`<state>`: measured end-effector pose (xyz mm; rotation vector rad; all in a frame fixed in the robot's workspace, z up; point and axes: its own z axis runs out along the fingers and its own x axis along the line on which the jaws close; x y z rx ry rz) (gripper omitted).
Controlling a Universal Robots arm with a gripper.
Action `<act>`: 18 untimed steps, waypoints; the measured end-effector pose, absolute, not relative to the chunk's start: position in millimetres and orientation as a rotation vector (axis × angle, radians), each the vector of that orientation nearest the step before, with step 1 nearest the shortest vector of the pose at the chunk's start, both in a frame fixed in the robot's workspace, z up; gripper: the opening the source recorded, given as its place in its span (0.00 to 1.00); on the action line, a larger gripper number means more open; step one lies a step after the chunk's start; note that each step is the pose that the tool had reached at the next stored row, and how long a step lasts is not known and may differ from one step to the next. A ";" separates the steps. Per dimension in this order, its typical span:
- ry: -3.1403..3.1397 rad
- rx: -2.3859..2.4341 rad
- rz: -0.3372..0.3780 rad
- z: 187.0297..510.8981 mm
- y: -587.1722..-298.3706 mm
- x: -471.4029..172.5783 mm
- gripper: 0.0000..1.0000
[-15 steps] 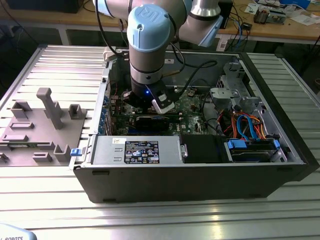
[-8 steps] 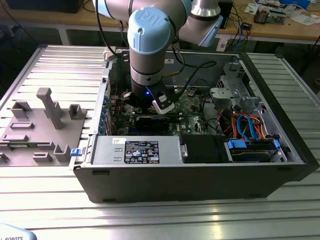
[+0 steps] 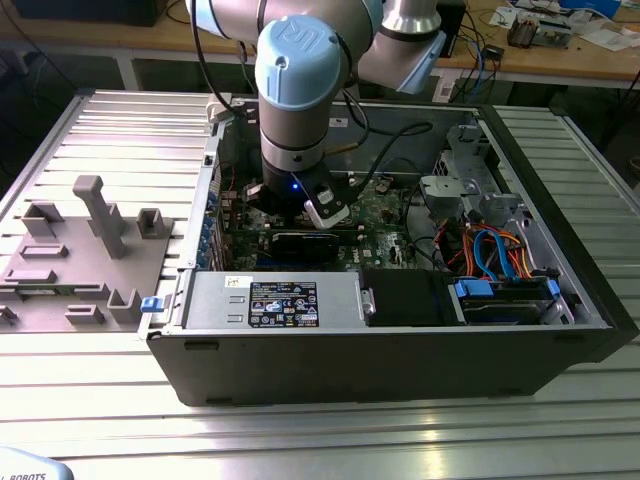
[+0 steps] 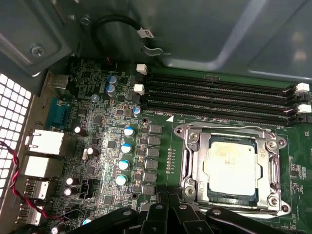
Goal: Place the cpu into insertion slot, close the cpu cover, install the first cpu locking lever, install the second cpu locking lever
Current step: 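Install the second cpu locking lever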
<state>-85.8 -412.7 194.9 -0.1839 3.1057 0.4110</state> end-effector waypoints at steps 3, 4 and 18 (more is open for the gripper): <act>3.105 -0.184 0.410 195.0 -412.8 -85.8 0.11; 3.104 -0.184 0.410 195.1 -413.1 -85.9 0.11; 3.099 -0.184 0.428 198.6 -414.0 -86.0 0.11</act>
